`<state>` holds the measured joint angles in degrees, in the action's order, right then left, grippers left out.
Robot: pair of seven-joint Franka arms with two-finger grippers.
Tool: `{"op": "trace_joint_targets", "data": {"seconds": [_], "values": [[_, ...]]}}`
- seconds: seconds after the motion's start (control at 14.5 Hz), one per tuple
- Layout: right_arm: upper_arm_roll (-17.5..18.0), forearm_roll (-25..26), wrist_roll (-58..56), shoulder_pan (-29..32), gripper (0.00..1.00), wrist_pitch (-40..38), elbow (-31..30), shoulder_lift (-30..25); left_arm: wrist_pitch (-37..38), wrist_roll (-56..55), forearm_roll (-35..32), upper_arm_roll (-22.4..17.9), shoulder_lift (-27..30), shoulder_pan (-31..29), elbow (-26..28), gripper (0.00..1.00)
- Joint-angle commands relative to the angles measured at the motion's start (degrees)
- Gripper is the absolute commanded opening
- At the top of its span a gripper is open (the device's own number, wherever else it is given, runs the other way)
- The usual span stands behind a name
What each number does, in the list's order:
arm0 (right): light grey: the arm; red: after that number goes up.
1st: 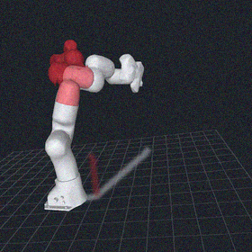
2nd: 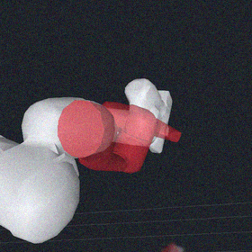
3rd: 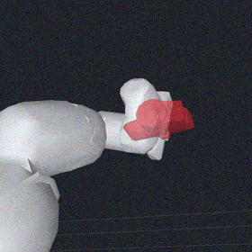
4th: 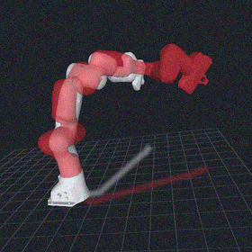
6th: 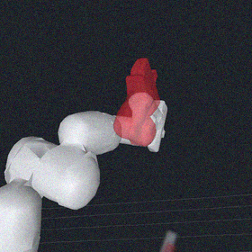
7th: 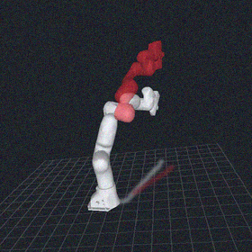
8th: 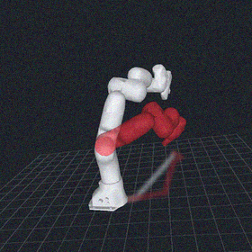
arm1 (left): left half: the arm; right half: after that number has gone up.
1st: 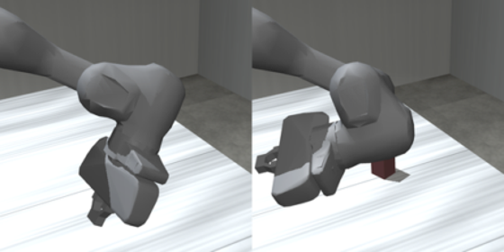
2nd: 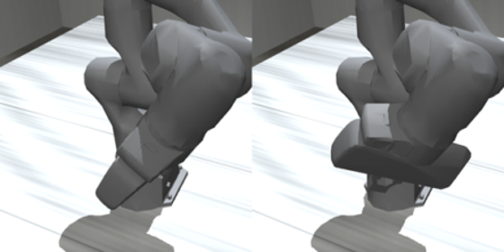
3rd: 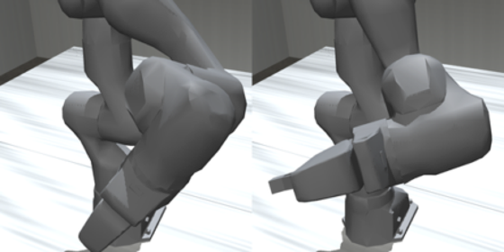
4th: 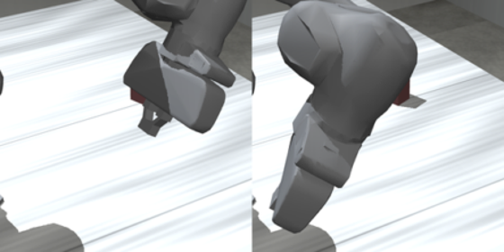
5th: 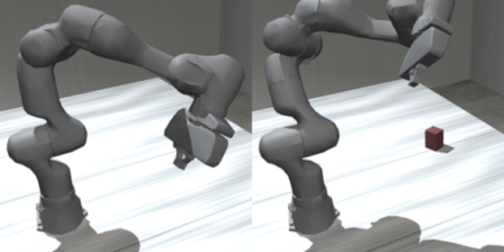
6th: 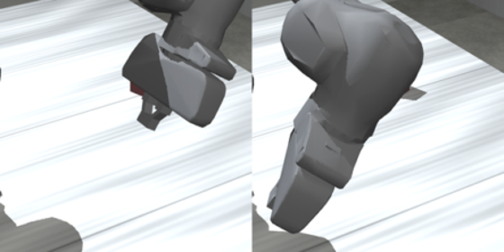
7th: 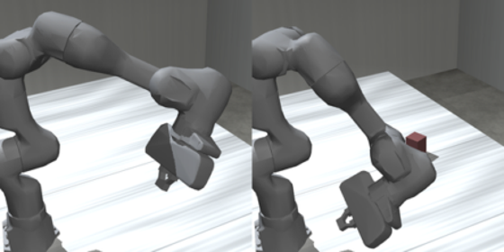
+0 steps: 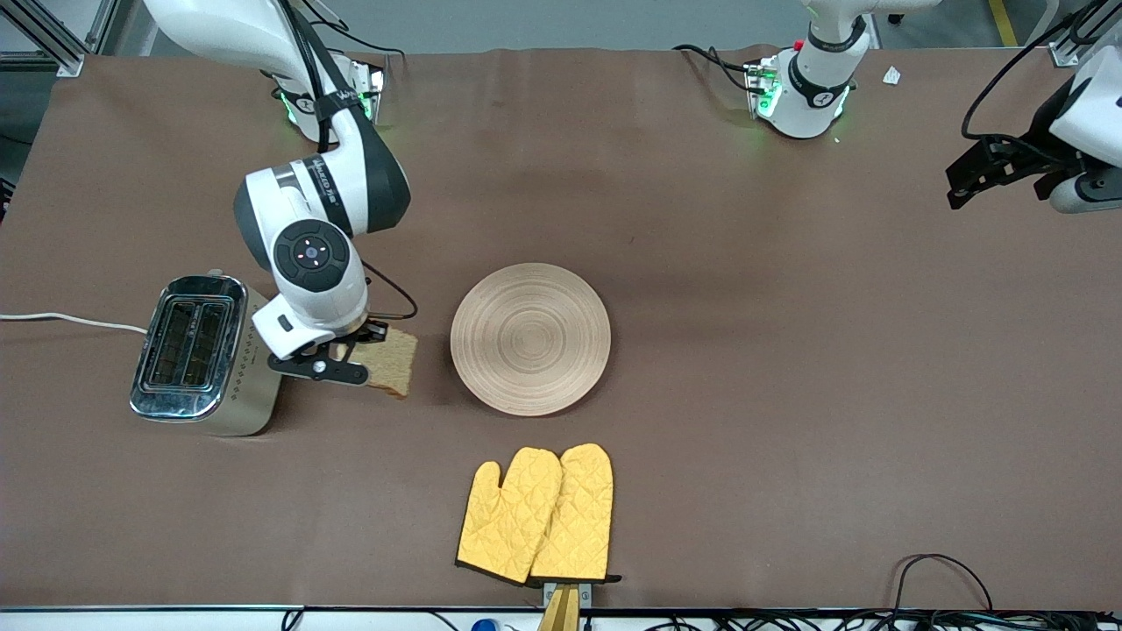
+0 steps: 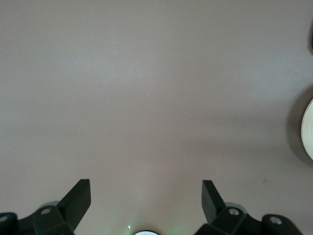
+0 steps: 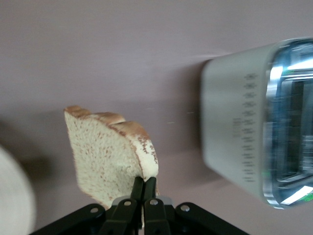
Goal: Move plate and put bread in toaster
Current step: 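Lift the bread with the right gripper and carry it above the toaster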
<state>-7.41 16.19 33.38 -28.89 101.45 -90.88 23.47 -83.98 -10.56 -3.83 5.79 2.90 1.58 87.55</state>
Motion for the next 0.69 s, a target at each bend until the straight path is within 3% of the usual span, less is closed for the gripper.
{"op": "trace_joint_targets", "data": {"seconds": [0.0,0.21,0.41,0.62], "values": [[-0.58,7.25,0.55,1.02,0.00,-6.25,1.58,-1.57,-0.40,1.07,1.02,-0.08,1.93,-0.18,1.39,1.00],[-1.81,12.53,-4.53,2.95,0.00,-13.72,1.75,-4.12,-0.22,1.51,1.19,0.19,2.37,-0.09,2.01,1.00],[-2.96,12.99,-12.09,6.64,0.00,-17.24,3.42,-5.80,-0.31,3.00,2.95,0.10,3.33,-0.09,3.59,1.00],[-3.13,14.38,-12.03,7.44,0.00,-19.98,4.92,-5.36,-0.31,3.88,3.04,0.19,4.04,0.17,3.59,1.00]]}}
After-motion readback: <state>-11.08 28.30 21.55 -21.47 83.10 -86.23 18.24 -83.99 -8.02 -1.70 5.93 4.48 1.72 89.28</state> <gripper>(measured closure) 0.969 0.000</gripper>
